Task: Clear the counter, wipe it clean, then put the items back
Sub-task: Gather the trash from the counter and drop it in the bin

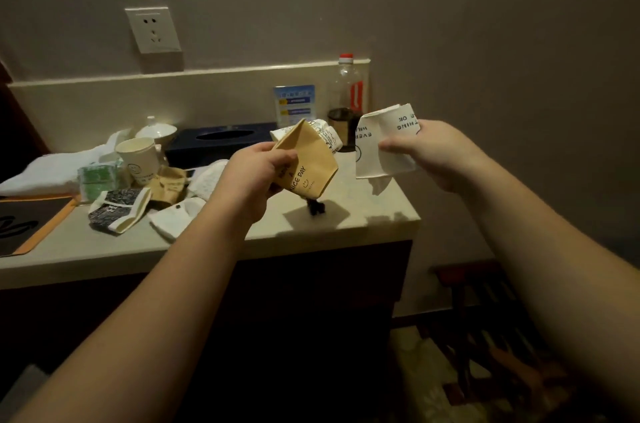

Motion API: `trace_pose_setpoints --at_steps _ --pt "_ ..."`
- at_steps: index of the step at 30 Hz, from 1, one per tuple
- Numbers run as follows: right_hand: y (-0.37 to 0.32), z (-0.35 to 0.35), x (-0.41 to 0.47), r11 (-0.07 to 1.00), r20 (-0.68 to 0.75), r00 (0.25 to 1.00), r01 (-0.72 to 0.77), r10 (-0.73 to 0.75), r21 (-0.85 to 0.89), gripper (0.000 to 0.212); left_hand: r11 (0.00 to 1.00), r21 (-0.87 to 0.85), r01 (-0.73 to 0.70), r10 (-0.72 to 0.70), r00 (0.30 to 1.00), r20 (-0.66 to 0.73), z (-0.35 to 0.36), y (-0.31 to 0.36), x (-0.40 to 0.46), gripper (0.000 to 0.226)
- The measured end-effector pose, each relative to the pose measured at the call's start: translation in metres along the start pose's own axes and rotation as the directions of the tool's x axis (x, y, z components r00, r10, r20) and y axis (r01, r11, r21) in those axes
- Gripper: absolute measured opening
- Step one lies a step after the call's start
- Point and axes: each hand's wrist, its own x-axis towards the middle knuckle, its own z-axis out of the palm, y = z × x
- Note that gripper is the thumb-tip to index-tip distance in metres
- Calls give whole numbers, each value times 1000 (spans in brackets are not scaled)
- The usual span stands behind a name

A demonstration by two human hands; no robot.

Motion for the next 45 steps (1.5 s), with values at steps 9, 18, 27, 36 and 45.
trace_pose_setpoints --at_steps 9,18,27,36,45 --pt "108 -70 -128 981 -138 974 -188 180 -49 10 991 -35 127 -121 984 131 101 -72 -68 12" --pt "250 -113 -232 891 -164 885 -450 437 -57 8 931 143 337 -361 907 217 193 -192 -135 11" --pt "385 -119 -313 721 -213 713 -691 668 -52 22 771 421 477 -603 760 243 255 -319 -176 11" --pt "515 -74 -358 505 -97 511 -860 854 -77 29 554 581 596 -802 569 181 288 -458 -183 14" --pt "649 -12 -361 407 -36 422 -892 906 -197 36 362 641 677 -905 419 69 305 -614 -173 12"
